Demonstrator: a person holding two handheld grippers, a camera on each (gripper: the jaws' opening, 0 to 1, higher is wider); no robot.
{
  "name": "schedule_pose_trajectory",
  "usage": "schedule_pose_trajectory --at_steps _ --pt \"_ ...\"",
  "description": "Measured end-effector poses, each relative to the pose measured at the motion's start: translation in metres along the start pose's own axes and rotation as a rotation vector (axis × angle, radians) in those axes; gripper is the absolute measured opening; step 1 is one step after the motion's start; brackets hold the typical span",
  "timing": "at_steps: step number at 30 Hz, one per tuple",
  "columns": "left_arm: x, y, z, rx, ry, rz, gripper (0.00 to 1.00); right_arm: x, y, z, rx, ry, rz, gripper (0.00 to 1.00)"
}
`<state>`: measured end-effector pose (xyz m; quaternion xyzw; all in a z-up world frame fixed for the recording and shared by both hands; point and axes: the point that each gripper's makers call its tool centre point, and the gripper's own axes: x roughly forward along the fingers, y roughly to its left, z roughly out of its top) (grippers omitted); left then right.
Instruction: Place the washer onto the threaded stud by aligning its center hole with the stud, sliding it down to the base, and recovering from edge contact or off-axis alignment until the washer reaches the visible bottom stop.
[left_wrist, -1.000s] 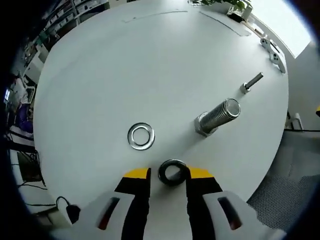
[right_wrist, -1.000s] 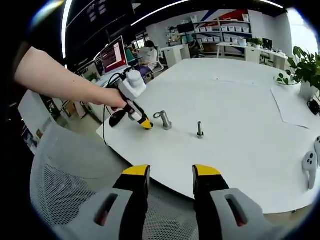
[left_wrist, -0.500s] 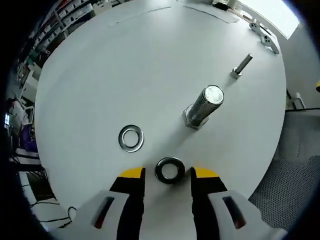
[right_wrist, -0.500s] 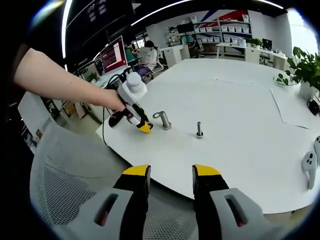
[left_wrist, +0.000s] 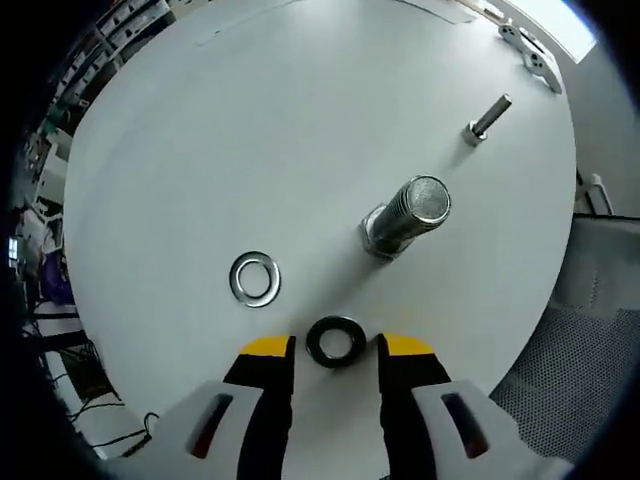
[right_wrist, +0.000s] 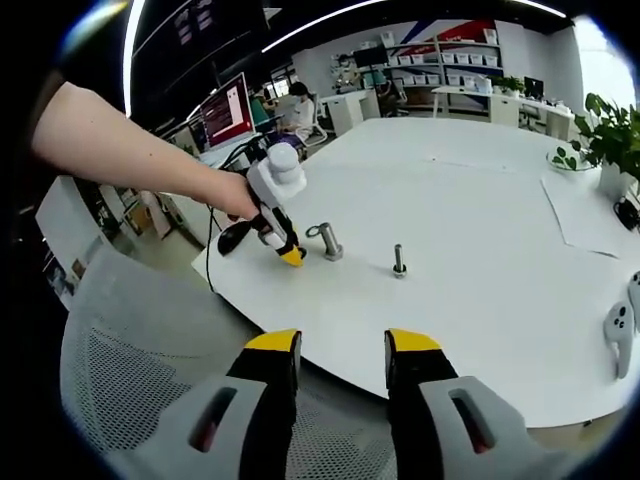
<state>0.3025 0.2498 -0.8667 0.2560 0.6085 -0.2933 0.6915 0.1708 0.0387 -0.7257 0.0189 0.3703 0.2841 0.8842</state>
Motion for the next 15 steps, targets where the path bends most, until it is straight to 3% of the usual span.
schedule_pose_trajectory --at_steps 5,15 --pt "-0.0012 0.0033 -0.0005 0.044 -0.008 0.004 0.21 0.0 -0.0003 0.0003 0.003 -0.003 0.0 0.36" --pt "0.0003 0.0026 0.0008 0.024 0.0 0.001 0.22 0.0005 0.0009 0.0001 0.002 -0.002 0.006 0.36"
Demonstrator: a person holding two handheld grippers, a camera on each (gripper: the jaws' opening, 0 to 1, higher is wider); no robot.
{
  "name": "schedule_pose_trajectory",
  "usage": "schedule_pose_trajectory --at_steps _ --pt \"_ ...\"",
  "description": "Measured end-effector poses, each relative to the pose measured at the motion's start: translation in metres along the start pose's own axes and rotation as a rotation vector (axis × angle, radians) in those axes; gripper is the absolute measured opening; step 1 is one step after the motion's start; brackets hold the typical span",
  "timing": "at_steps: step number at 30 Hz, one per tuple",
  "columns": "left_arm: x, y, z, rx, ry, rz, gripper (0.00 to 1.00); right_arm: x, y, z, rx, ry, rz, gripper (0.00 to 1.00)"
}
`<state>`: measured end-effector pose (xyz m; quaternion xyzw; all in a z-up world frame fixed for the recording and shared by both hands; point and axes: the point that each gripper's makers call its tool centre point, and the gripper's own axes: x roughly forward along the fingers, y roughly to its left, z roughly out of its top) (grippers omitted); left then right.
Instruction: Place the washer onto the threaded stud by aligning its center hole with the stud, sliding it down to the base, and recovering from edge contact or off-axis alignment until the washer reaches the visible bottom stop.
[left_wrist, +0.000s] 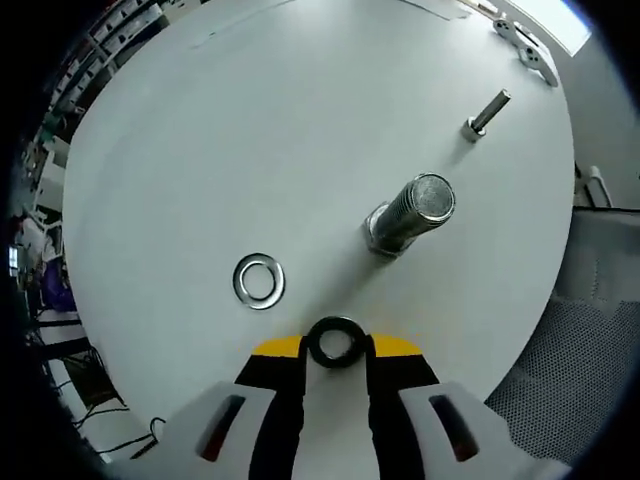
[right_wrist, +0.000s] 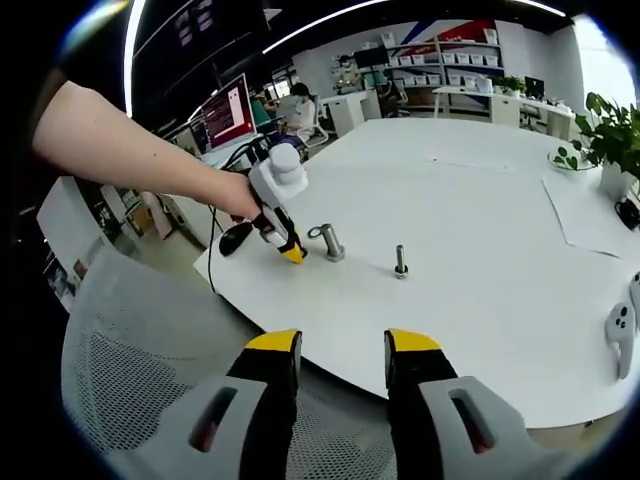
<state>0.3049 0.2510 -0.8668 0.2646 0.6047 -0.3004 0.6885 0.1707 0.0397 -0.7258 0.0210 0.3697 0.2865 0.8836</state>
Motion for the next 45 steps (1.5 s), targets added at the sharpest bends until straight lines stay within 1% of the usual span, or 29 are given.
schedule_pose_trajectory --at_steps 3,7,9,10,14,17,21,24,25,26,32,33,38,39,45 --pt "-0.0003 -0.0007 -0.001 0.026 -0.003 -0.001 0.22 0.0002 0.0002 0.0002 0.002 -0.001 0.002 0.36" --pt "0.0011 -0.0016 -0.0015 0.077 0.023 0.0 0.23 0.0008 0.0008 0.0001 -0.002 0.002 0.004 0.35" --pt "0.0005 -0.0012 -0.0019 0.07 0.024 -0.005 0.24 0.0012 0.0014 -0.0005 -0.005 0.006 0.009 0.35" --pt "0.0005 -0.0014 -0.0021 0.083 0.027 -0.01 0.24 0.0012 0.0016 -0.0008 -0.006 0.007 0.009 0.35" --pt "0.0006 -0.0011 -0.0024 0.09 0.022 -0.01 0.24 0.0009 0.0012 -0.0002 -0.003 0.003 0.009 0.35" --pt "-0.0004 -0.0032 -0.0035 0.134 0.023 -0.008 0.25 0.0007 0.0017 0.0005 -0.003 -0.001 0.012 0.35" --pt "-0.0005 -0.0029 -0.0034 0.147 0.036 -0.013 0.25 0.0012 0.0027 0.0 -0.008 0.005 0.017 0.35" --pt "0.0006 -0.0023 -0.0038 0.172 0.046 -0.014 0.25 0.0012 0.0028 -0.0002 -0.008 0.005 0.018 0.35" --pt "0.001 -0.0017 -0.0043 0.2 0.053 -0.018 0.25 0.0011 0.0028 -0.0006 -0.007 0.006 0.018 0.35" --pt "0.0006 -0.0024 -0.0046 0.211 0.054 -0.019 0.25 0.0011 0.0028 -0.0006 -0.008 0.007 0.018 0.35" --pt "-0.0008 -0.0031 -0.0045 0.187 0.051 -0.009 0.24 0.0011 0.0029 -0.0006 -0.007 0.006 0.018 0.34" --pt "-0.0014 -0.0023 -0.0045 0.179 0.043 -0.001 0.22 0.0011 0.0029 -0.0005 -0.009 0.006 0.017 0.34" --pt "0.0002 -0.0014 -0.0058 0.165 -0.006 -0.007 0.21 0.0006 0.0019 0.0002 -0.005 0.001 0.014 0.34" --pt "-0.0006 -0.001 -0.0053 0.152 -0.017 -0.011 0.2 0.0005 0.0021 0.0004 -0.003 0.0 0.014 0.34" --pt "-0.0018 -0.0022 -0.0044 0.144 -0.02 -0.012 0.19 0.0004 0.0018 0.0007 -0.004 -0.002 0.013 0.34"
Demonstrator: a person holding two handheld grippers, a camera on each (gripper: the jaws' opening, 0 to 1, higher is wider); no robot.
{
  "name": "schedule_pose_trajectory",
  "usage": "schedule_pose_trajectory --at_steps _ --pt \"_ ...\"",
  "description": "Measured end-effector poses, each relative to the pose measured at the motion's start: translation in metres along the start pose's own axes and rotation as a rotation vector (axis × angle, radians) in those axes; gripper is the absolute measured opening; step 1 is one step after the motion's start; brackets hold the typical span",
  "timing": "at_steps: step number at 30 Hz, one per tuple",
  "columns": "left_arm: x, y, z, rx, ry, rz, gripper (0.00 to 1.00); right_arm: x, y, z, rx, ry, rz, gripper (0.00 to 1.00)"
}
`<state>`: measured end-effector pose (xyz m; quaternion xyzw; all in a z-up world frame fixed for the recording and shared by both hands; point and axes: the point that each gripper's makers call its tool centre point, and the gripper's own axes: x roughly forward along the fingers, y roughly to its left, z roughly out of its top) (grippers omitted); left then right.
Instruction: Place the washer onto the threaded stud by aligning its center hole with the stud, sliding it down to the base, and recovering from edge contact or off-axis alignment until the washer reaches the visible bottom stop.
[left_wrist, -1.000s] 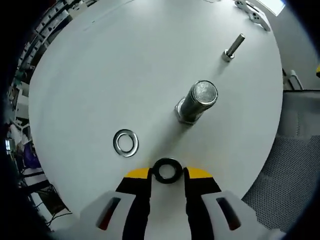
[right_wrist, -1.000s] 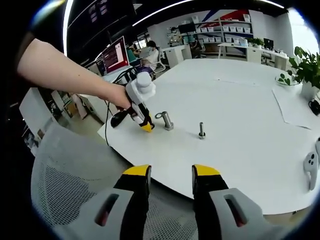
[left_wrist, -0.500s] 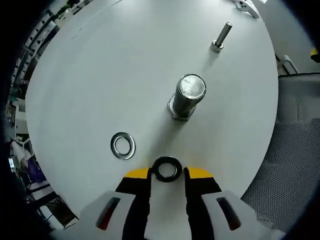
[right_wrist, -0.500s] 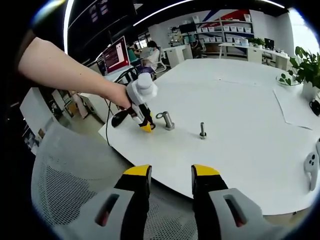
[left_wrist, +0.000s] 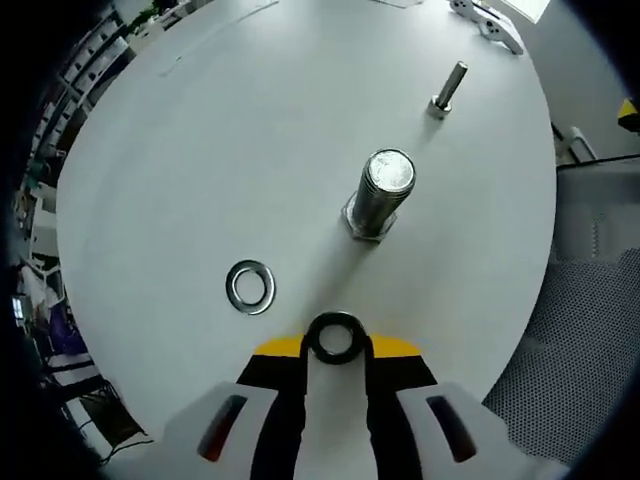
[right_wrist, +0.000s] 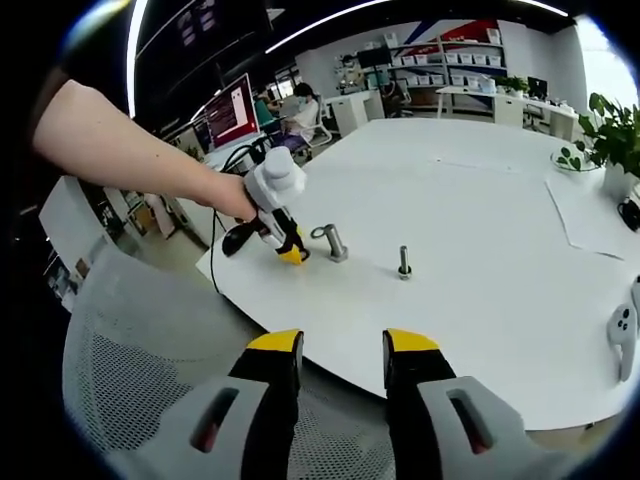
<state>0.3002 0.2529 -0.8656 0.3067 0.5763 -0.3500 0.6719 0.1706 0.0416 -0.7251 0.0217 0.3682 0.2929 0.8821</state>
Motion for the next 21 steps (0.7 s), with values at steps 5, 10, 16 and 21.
schedule_pose_trajectory --at_steps 5,10,16,21 --pt "0.0 0.001 -0.001 -0.013 0.004 -0.016 0.19 0.001 -0.001 0.0 0.002 0.001 -0.001 0.34" --pt "0.0 0.0 -0.003 -0.001 0.004 -0.022 0.19 0.001 0.0 -0.001 0.0 0.007 0.0 0.34" --pt "-0.006 -0.001 -0.003 0.014 -0.017 -0.027 0.19 0.001 0.0 -0.001 -0.004 0.008 0.003 0.34" --pt "-0.017 -0.004 0.007 0.02 -0.055 -0.036 0.19 0.002 0.002 -0.002 -0.008 0.012 0.008 0.34"
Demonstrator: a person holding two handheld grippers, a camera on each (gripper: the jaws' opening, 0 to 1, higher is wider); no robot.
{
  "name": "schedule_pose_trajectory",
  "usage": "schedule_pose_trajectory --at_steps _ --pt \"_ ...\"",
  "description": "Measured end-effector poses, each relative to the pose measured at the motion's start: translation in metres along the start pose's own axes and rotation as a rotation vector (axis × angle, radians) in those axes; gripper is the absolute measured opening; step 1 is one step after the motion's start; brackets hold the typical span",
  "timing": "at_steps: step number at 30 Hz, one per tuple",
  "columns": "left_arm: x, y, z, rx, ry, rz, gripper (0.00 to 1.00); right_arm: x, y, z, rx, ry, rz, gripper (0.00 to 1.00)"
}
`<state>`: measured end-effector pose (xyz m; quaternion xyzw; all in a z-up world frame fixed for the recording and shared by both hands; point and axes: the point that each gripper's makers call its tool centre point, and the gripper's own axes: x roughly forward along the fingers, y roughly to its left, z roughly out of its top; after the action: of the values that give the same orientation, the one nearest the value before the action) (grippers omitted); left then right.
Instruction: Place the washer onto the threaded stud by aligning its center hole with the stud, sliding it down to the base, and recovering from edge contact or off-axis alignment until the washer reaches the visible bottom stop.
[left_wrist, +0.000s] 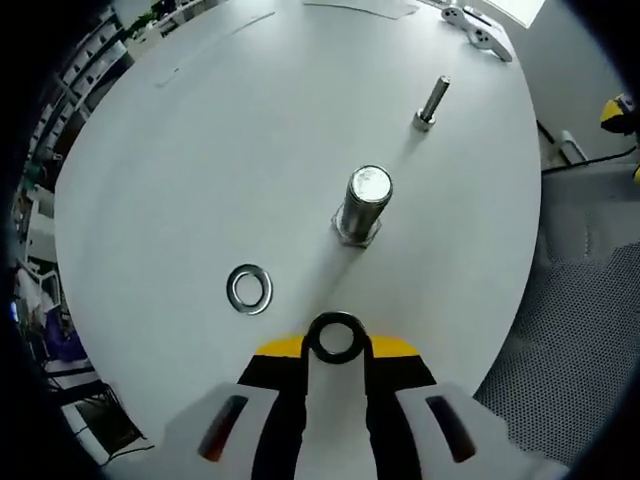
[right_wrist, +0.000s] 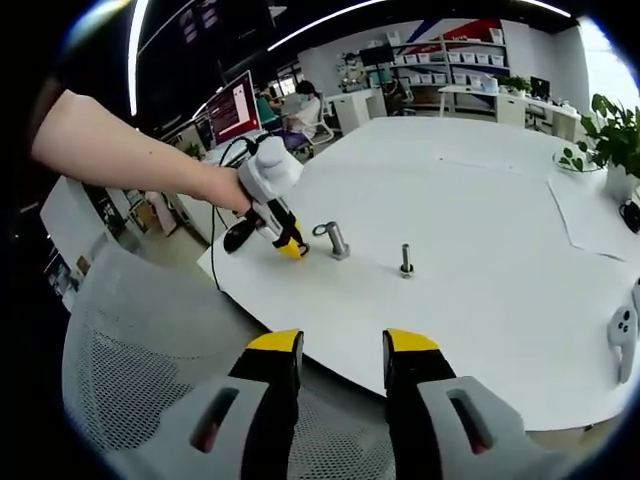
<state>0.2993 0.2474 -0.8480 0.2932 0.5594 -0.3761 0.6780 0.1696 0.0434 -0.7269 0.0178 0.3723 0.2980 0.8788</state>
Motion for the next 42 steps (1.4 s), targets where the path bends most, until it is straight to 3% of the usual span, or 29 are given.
schedule_pose_trajectory --at_steps 15,17,18,32,42 --pt "-0.034 0.004 0.036 0.061 -0.067 -0.012 0.19 0.0 0.001 -0.001 -0.005 0.004 0.004 0.34" --pt "-0.039 -0.001 0.041 0.062 -0.084 -0.039 0.19 0.0 0.001 0.0 -0.005 0.003 0.004 0.34" --pt "-0.042 -0.008 0.049 0.054 -0.12 -0.069 0.19 -0.001 0.001 0.0 -0.005 0.003 0.005 0.34" --pt "-0.043 -0.015 0.081 0.132 -0.125 -0.049 0.19 -0.001 0.001 0.001 0.0 -0.005 0.007 0.34" --pt "-0.031 -0.018 0.08 0.201 -0.081 -0.041 0.19 -0.001 0.001 0.002 0.006 -0.012 0.009 0.34"
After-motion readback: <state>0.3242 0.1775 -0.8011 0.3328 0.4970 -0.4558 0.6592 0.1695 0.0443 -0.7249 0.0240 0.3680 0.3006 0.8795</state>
